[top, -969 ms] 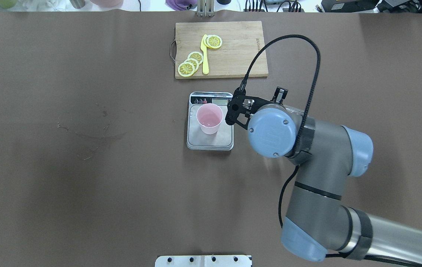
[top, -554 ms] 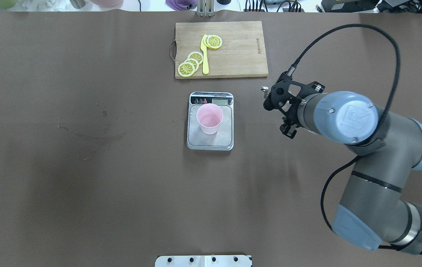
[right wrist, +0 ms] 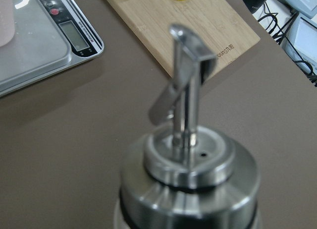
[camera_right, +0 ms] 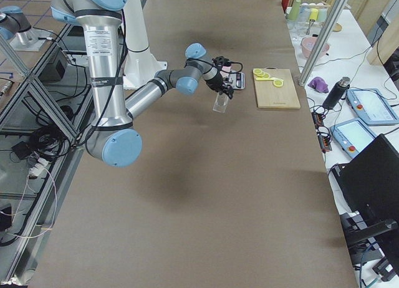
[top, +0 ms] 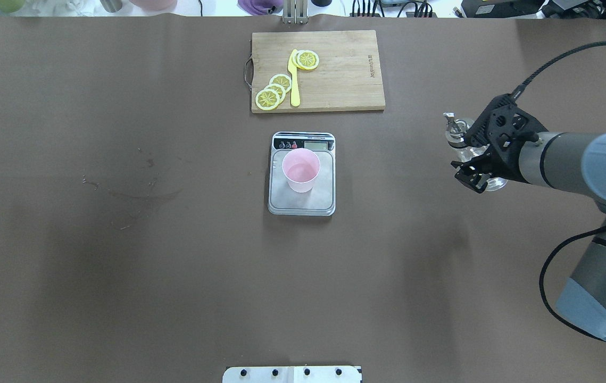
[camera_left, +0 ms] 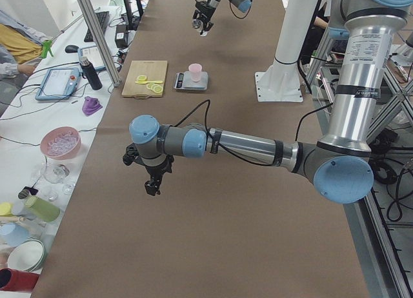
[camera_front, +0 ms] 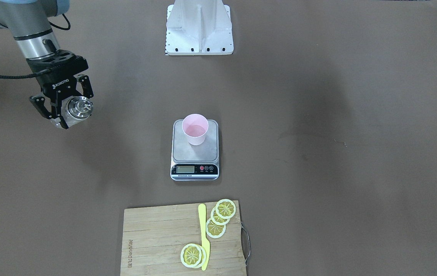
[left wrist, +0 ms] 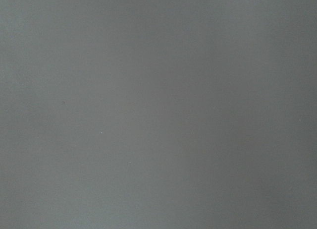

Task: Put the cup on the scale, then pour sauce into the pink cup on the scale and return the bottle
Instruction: 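Tilt the bottle upright and carry it back with the right gripper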

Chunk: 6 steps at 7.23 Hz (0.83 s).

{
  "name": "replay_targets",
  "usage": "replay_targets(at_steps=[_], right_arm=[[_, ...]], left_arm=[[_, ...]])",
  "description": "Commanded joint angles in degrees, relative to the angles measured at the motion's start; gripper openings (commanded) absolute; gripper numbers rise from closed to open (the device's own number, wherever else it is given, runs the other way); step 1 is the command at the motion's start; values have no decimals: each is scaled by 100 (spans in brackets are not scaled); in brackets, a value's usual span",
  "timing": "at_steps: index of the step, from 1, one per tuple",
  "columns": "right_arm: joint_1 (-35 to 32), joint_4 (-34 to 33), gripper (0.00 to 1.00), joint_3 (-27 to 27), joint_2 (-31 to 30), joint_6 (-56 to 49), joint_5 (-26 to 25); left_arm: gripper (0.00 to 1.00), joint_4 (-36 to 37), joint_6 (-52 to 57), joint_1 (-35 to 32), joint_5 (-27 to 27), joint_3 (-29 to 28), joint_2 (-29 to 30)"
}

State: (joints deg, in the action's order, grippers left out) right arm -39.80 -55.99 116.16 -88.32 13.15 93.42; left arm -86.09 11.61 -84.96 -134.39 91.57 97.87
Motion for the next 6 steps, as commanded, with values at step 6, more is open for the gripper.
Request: replay_targets(at_steps=[6], right_arm=[[-582, 6230, 0, -3265, -274, 1363, 537]], left_arm=[[98, 13, -10, -3, 0, 36, 57]])
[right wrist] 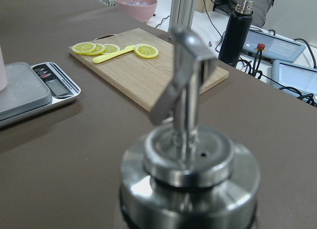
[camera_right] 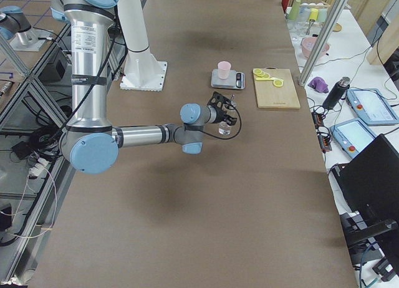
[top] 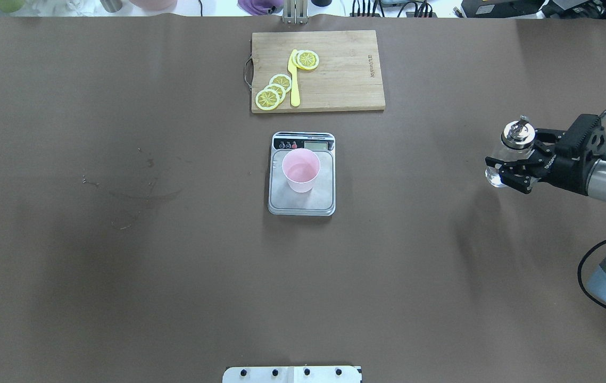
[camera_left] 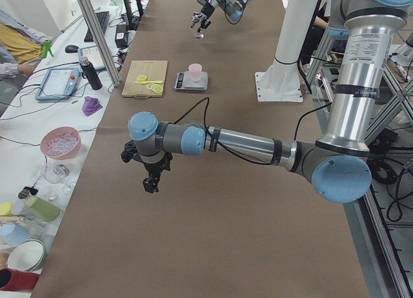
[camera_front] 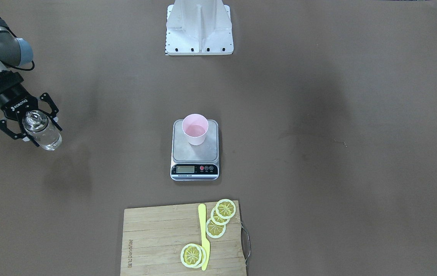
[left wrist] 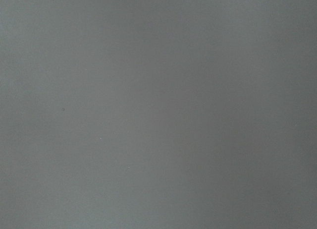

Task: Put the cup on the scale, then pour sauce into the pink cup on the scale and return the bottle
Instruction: 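Lower the bottle onto the table with the right gripper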

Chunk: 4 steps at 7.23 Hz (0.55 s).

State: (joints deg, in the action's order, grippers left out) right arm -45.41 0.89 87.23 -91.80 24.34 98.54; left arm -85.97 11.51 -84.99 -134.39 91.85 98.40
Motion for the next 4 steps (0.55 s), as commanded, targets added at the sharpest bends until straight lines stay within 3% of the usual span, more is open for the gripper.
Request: replay_targets(at_steps=[1, 4], right_arm=[[-38, 718, 0, -478, 92, 368, 16], [-38, 781, 0, -557, 93, 361, 8]], left_arm=[[98, 1, 0, 0, 9, 17, 4], [98, 1, 0, 0, 9, 26, 4]])
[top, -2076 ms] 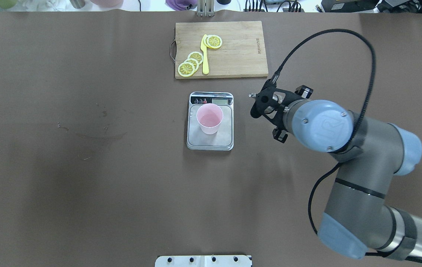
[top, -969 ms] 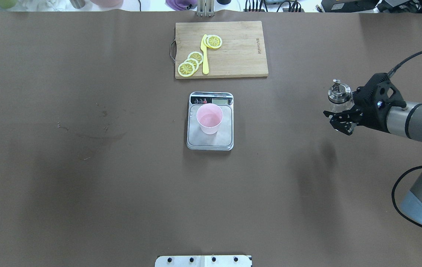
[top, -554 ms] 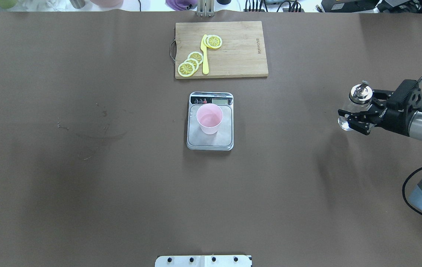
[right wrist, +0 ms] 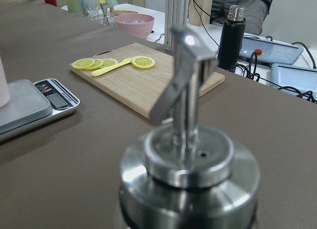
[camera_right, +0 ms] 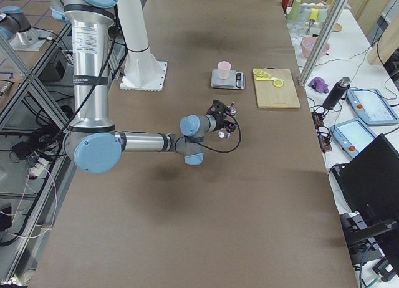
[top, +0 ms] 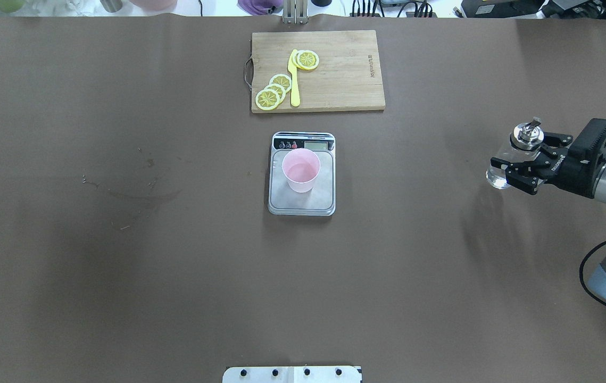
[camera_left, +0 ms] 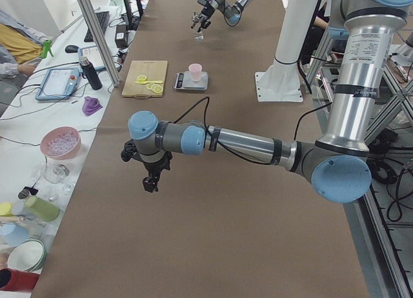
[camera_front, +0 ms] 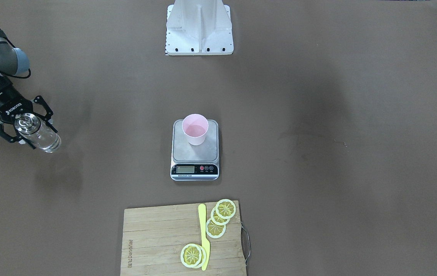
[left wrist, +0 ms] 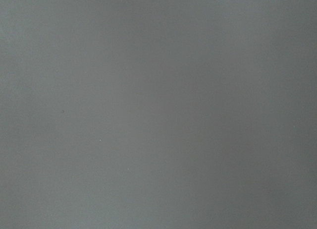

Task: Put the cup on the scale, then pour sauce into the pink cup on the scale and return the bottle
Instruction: 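Lower the bottle onto the table with the right gripper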

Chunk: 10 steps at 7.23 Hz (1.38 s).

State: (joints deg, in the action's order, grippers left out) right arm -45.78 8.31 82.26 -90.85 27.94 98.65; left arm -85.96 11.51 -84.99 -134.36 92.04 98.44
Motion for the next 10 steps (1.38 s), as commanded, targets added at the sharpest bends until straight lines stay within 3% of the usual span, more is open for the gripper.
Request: replay_targets(at_steps=[1, 3, 6, 9, 10], right_arm=[[7, 396, 0, -339, 66, 1, -29], [7, 1414, 0, -1400, 486, 62, -38], [-54, 1639, 2, -1502, 507, 405, 14], [-81, 1639, 64, -1485, 428, 406, 84], [-133, 1648, 79, -1458, 358, 379, 102]], left_arm=[[98, 0, 0, 0, 7, 7, 9], [98, 0, 0, 0, 7, 15, 17], [98, 9, 0, -18, 7, 77, 9], [98, 9, -9, -61, 7, 138, 0], [98, 9, -9, -62, 7, 138, -9]])
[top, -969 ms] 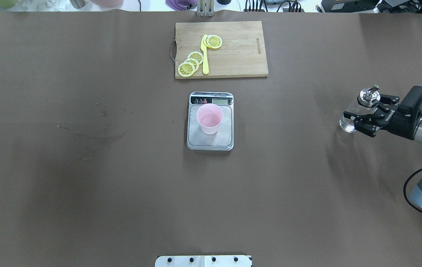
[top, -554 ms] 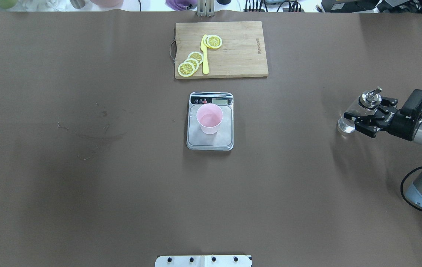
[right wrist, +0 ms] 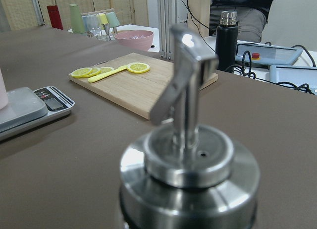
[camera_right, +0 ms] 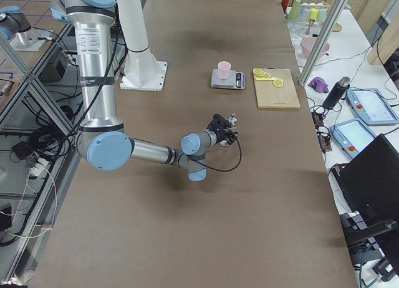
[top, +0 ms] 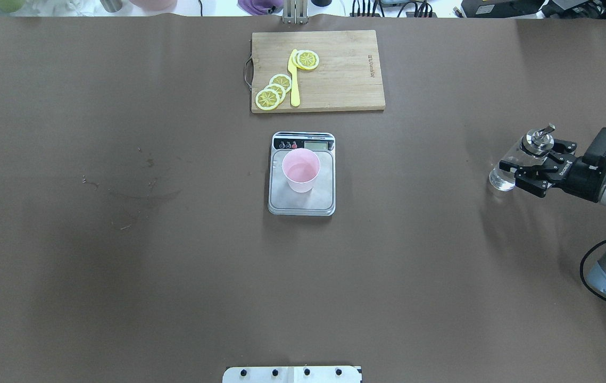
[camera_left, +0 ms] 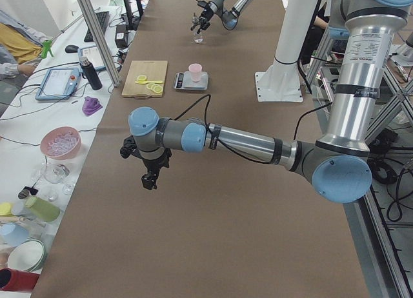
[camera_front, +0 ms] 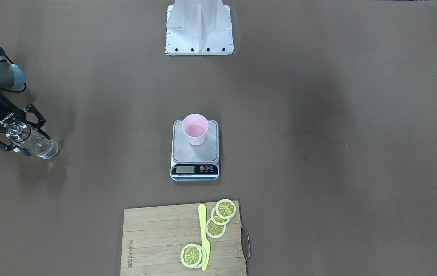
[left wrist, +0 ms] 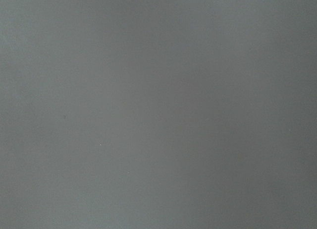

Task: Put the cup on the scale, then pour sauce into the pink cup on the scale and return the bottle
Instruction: 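Lower the bottle onto the table with the right gripper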

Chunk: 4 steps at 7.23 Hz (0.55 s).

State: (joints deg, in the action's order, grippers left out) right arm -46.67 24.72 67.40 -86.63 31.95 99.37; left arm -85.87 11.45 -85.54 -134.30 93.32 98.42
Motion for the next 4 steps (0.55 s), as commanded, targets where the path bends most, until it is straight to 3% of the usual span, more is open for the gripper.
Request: replay_targets(at_steps=[1, 3, 4], right_arm=[[-44, -2, 100, 184, -282, -40, 48], [-219, 287, 100, 203, -643, -75, 580], [-759, 236, 100, 177, -662, -101, 1358]], left_arm=[[98, 0, -2, 3, 0, 11, -7], [98, 0, -115, 11, 0, 11, -7], [98, 0, -151, 3, 0, 28, -7]])
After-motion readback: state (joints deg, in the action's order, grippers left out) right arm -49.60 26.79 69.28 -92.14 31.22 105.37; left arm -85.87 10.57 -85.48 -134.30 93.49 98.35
